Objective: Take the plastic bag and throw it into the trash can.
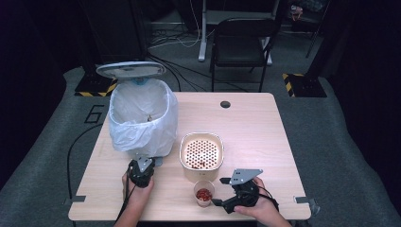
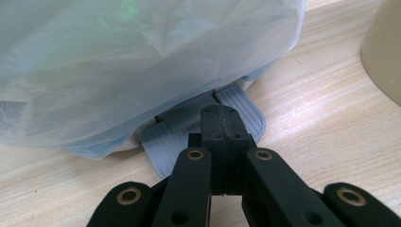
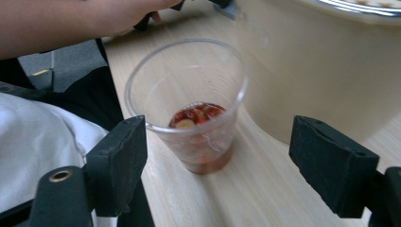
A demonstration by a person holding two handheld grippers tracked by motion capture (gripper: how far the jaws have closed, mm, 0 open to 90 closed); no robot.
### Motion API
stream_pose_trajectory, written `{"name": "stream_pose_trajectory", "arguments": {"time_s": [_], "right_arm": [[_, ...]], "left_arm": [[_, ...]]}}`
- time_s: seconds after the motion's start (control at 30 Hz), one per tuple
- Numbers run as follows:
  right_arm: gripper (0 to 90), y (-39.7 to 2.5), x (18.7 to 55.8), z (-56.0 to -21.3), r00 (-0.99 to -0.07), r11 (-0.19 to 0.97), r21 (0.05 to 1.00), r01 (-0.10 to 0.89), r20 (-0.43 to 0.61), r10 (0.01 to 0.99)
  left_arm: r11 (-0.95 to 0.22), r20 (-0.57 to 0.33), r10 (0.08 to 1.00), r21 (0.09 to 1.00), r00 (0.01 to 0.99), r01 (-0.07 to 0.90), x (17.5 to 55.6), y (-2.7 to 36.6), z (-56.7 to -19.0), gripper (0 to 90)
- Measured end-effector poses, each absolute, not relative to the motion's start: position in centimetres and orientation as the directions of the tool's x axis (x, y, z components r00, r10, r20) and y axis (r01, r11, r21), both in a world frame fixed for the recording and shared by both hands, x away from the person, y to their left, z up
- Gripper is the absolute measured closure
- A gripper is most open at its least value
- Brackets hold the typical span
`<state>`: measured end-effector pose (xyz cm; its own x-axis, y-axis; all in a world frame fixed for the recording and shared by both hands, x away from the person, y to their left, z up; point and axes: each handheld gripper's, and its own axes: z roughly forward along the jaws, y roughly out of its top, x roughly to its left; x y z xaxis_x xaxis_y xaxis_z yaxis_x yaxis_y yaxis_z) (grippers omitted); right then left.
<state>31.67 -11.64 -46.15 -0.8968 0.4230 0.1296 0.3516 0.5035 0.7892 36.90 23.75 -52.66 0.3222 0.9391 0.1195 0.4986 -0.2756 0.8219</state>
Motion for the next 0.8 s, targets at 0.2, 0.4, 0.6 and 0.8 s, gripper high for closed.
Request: {"name": "stream_pose_trajectory", "arguments": {"time_s": [0.2,0.4,0.6,0.8], "right_arm": [[18.3,-9.9,31.7,-46.6,-0.920,0.536,0.785,0.311,0.106,0.378],[17.4,-8.3,32.0,-47.1,-0.930,0.564,0.774,0.287,0.084,0.358],[19.1,-7.0,32.4,-47.6,-0.936,0.585,0.766,0.266,0.060,0.347],[21.5,-6.1,32.5,-47.9,-0.940,0.595,0.767,0.241,0.031,0.340]], "left_arm": [[-0.275,0.119,0.939,0.822,0.322,0.499,36.9,23.8,-52.7,90.0],[-0.276,0.118,0.939,0.819,0.323,0.503,36.9,23.8,-52.6,90.0],[-0.271,0.115,0.940,0.823,0.322,0.500,36.9,23.8,-52.7,90.0],[-0.269,0.112,0.940,0.824,0.321,0.499,36.9,23.8,-52.7,90.0]]}}
